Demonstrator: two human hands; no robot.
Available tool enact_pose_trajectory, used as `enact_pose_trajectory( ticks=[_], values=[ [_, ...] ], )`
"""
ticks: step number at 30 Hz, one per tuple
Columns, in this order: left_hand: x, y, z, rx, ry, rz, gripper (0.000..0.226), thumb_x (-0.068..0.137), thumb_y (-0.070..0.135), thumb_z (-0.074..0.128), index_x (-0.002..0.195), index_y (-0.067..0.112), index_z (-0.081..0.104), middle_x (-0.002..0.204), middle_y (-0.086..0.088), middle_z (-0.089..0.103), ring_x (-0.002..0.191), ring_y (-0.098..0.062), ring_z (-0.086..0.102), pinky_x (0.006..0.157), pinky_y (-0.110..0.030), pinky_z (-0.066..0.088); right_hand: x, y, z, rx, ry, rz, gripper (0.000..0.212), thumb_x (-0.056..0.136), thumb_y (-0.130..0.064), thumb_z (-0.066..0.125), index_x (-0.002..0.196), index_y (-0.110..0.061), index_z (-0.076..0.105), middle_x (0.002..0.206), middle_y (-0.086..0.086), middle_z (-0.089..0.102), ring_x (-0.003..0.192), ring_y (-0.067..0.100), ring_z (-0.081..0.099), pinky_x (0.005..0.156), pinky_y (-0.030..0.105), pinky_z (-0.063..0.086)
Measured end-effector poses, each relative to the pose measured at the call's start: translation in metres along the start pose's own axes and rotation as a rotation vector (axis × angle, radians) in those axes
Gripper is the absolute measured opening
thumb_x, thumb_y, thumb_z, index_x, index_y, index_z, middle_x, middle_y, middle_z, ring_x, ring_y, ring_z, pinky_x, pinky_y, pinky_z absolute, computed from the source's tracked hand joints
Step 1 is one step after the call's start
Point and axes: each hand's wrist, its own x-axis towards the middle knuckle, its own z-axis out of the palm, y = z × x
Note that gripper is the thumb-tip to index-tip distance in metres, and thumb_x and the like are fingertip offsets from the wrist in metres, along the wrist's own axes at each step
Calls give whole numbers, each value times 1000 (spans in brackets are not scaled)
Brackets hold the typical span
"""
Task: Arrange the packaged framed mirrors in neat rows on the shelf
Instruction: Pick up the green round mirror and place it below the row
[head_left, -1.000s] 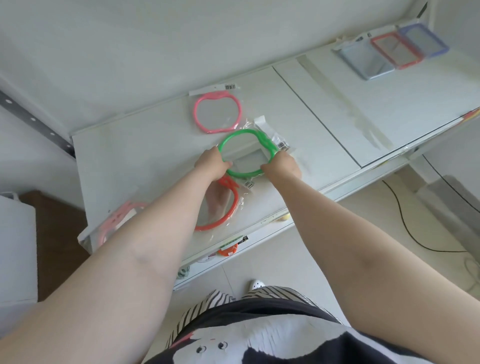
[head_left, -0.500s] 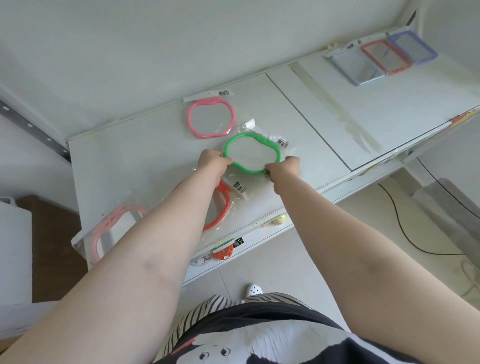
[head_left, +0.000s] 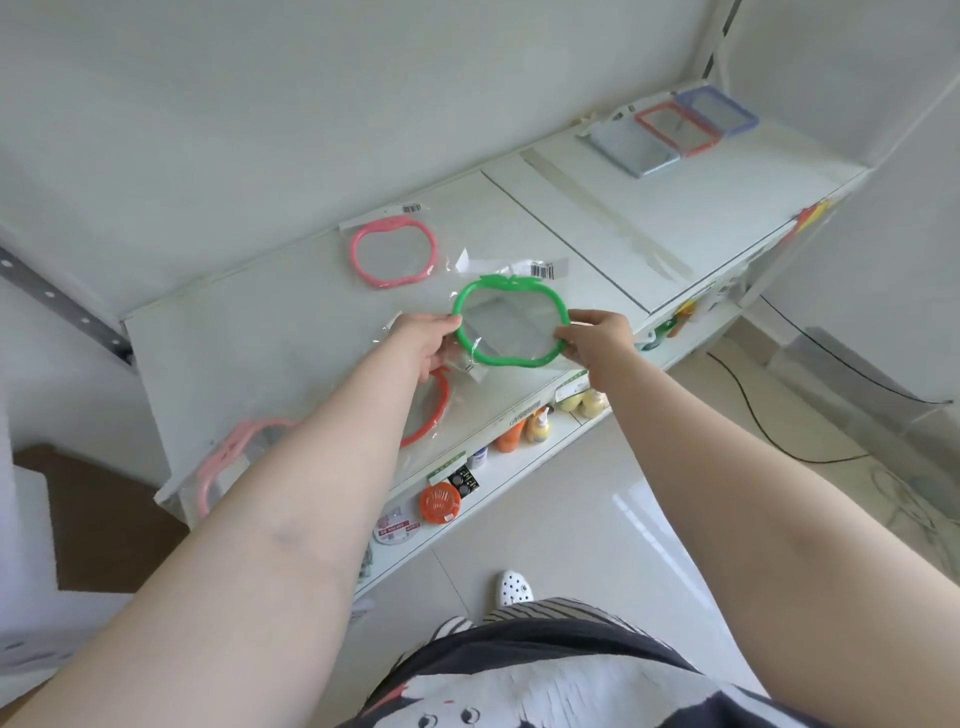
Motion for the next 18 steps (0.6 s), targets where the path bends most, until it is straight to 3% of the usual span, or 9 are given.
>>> enact_pose_trajectory(
  ticks=[2, 5, 8, 10, 13, 15, 17, 18],
  values=[
    [-10, -4, 4, 32, -33, -39, 3, 93, 4, 57, 93, 4, 61, 67, -5, 63, 53, -13, 61, 43, -20, 54, -15, 4, -7, -16, 100, 16, 28, 83, -3, 69, 111, -5, 68, 74, 3, 64, 55, 9, 59, 53, 16, 52],
    [-20, -9, 14, 32, -32, -65, 18, 92, 1, 57, 75, 3, 55, 74, -8, 57, 62, -16, 56, 38, -22, 54, -33, 12, -14, -31, 218, 58, 24, 83, -20, 72, 99, -3, 71, 68, 1, 60, 59, 13, 54, 63, 27, 51],
    [-29, -16, 30, 14, -37, -67, 21, 92, -1, 56, 72, 2, 51, 72, -8, 55, 60, -16, 54, 34, -20, 50, -44, 24, -23, 84, 202, 125, 15, 85, -17, 70, 91, -5, 64, 91, 9, 66, 68, 21, 63, 81, 34, 59],
    [-32, -24, 41, 1, -49, -74, 21, 92, -2, 56, 72, 2, 51, 72, -8, 55, 60, -16, 54, 32, -20, 49, -51, 30, -35, 196, 171, 154, 16, 89, -11, 65, 104, -8, 61, 90, 8, 64, 63, 23, 67, 74, 35, 61],
    [-38, -33, 61, 10, -90, -95, 7, 90, -1, 59, 85, -5, 59, 73, -10, 58, 61, -17, 57, 35, -20, 51, -56, 36, -62, 275, 177, 156, 32, 90, -5, 63, 120, -12, 57, 87, 7, 62, 62, 23, 68, 65, 31, 61],
    [-40, -38, 79, 16, -141, -110, 19, 89, 1, 61, 107, -7, 61, 75, -11, 60, 63, -19, 60, 45, -24, 57, -54, 40, -84, 291, 191, 147, 35, 89, -3, 63, 122, -11, 56, 97, 11, 65, 62, 21, 68, 62, 28, 61],
    [-42, -42, 101, 29, -192, -124, 27, 90, 2, 61, 116, -4, 60, 76, -11, 61, 65, -19, 61, 59, -29, 61, -47, 43, -107, 307, 214, 133, 37, 87, -2, 65, 123, -7, 56, 108, 15, 65, 64, 23, 69, 63, 29, 61],
    [-43, -43, 114, 42, -211, -128, 30, 90, 3, 61, 119, -3, 59, 76, -10, 61, 64, -18, 61, 58, -28, 61, -42, 45, -119, 318, 229, 125, 38, 87, -2, 65, 124, -5, 56, 110, 17, 66, 65, 23, 69, 64, 29, 61]
  ],
)
